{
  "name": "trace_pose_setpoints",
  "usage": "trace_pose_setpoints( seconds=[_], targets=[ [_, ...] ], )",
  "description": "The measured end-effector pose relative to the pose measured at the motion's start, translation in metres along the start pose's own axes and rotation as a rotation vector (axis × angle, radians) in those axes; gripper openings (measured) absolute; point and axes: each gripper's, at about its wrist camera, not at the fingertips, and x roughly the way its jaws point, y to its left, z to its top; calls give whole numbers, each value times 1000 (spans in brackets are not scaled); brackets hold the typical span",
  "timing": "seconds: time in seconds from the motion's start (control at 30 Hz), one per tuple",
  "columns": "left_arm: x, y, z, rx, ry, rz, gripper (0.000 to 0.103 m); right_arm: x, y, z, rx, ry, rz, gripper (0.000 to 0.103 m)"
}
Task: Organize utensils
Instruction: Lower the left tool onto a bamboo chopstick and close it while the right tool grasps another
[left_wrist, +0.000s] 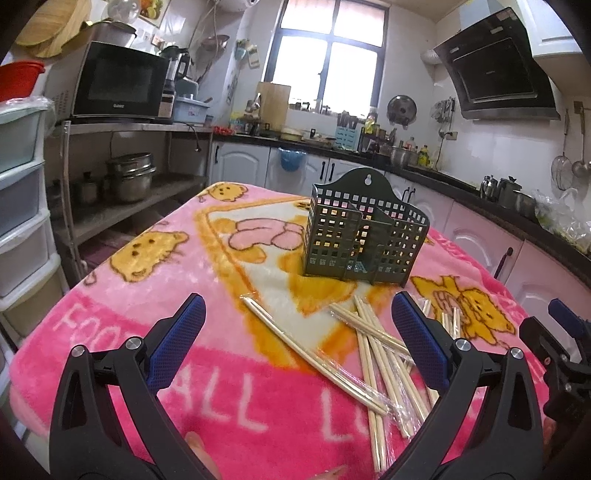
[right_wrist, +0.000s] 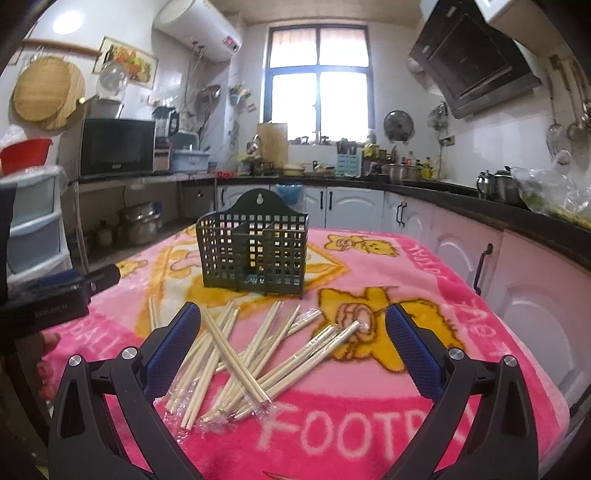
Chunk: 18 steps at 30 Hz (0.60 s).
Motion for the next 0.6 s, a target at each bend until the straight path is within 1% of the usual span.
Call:
trace_pose_setpoints(
  seconds=[0.13, 0.33, 0.6],
  targets=[
    [11, -1, 7, 12, 31, -7, 93, 11, 0, 6, -25, 27, 22, 97],
    [30, -6, 15, 17, 100, -64, 93, 28, -6, 17, -18, 67, 56, 97],
    [51, -20, 29, 25, 151, -103, 93, 46, -21, 31, 2, 93, 38, 97]
  ],
)
